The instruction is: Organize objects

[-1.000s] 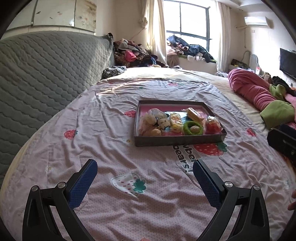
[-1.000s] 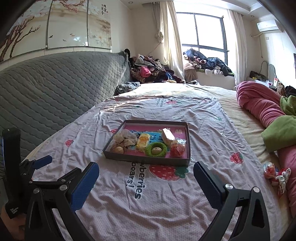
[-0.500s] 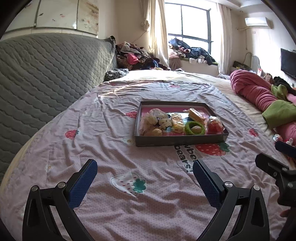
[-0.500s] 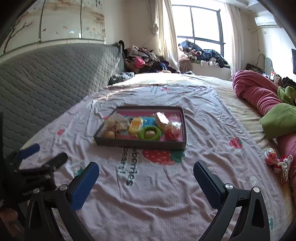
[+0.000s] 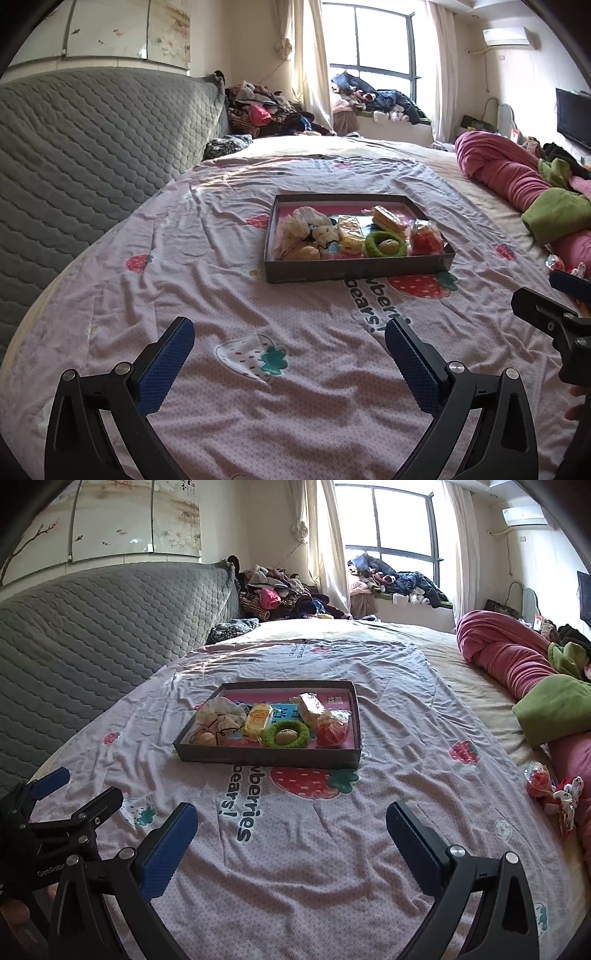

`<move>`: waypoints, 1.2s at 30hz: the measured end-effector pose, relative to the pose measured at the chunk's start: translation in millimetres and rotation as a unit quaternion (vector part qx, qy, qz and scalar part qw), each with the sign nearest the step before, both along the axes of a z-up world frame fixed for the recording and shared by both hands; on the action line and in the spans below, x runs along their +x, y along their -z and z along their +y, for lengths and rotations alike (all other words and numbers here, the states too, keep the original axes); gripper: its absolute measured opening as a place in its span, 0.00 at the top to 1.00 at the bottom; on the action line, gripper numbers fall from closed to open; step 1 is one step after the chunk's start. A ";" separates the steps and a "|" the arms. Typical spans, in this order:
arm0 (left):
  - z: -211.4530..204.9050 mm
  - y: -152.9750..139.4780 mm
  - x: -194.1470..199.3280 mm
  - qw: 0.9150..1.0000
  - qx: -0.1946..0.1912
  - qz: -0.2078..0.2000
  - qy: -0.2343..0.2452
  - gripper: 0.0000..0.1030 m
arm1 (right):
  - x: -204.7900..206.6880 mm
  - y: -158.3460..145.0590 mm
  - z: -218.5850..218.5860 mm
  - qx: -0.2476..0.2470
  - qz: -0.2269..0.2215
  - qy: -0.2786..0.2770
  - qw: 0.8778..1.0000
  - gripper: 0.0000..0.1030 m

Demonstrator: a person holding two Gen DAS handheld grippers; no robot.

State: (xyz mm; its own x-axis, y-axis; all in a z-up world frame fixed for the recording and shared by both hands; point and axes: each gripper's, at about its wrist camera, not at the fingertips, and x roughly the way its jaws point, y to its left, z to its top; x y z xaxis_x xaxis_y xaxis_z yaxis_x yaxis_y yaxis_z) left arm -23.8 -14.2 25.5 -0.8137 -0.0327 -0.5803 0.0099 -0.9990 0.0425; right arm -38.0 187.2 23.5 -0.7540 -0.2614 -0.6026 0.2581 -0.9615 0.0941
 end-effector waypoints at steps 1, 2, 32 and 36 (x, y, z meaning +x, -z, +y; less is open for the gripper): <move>0.4 0.3 0.5 1.000 0.000 0.002 0.001 0.00 | 0.1 1.1 0.5 0.000 -0.001 0.000 1.000 0.00; 0.7 1.0 0.7 1.000 -0.002 0.002 0.001 0.00 | -0.3 2.4 0.8 0.000 -0.003 0.000 1.000 0.00; -4.5 45.2 -9.5 0.999 0.004 -0.034 -0.004 0.00 | -3.1 48.1 1.6 0.011 -0.039 0.008 0.999 0.00; -5.0 51.3 -8.9 0.999 0.010 -0.035 0.001 0.00 | -3.9 52.0 1.9 0.012 -0.043 0.008 0.999 0.00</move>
State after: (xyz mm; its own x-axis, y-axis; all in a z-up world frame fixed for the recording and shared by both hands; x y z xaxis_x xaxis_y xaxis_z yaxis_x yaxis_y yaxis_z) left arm -32.7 -19.2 -25.8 -0.7706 -0.0177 -0.6371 0.0047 -0.9997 0.0222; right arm -41.9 189.1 -28.5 -0.7034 -0.2339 -0.6712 0.2340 -0.9679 0.0921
